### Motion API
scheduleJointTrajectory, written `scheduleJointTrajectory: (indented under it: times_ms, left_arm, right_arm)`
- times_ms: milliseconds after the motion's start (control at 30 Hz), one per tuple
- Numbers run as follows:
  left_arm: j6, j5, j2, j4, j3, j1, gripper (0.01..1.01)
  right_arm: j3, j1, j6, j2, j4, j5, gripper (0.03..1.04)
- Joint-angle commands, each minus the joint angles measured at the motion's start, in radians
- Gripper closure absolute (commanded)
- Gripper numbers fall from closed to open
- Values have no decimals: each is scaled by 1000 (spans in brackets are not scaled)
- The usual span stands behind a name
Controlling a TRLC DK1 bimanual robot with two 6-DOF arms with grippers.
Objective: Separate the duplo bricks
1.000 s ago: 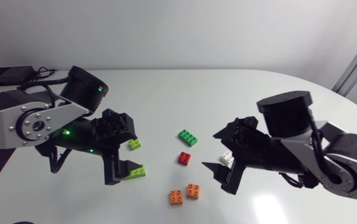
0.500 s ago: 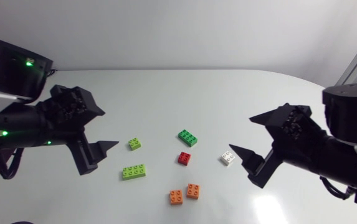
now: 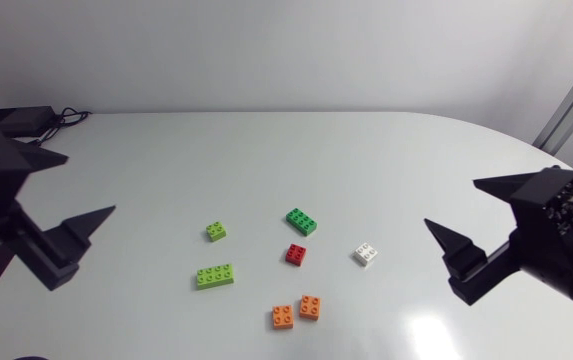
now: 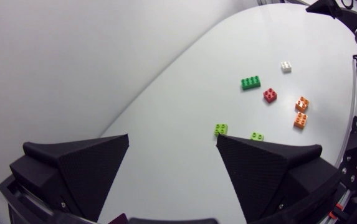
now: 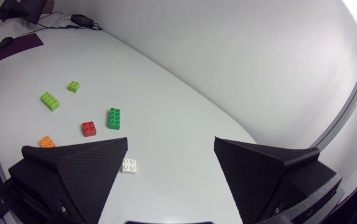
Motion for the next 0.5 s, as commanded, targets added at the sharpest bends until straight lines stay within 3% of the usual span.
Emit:
scheduleJointTrajectory:
  times_ms: [0, 467]
  left_arm:
    - [-31, -34, -66, -10, -52, 16, 41]
    - [-77, -104, -334, -131, -133, 114, 41]
  right_arm:
    - [-16, -6, 29, -39, -26, 38, 67]
    - [-37, -50, 12, -221, -118, 131, 67]
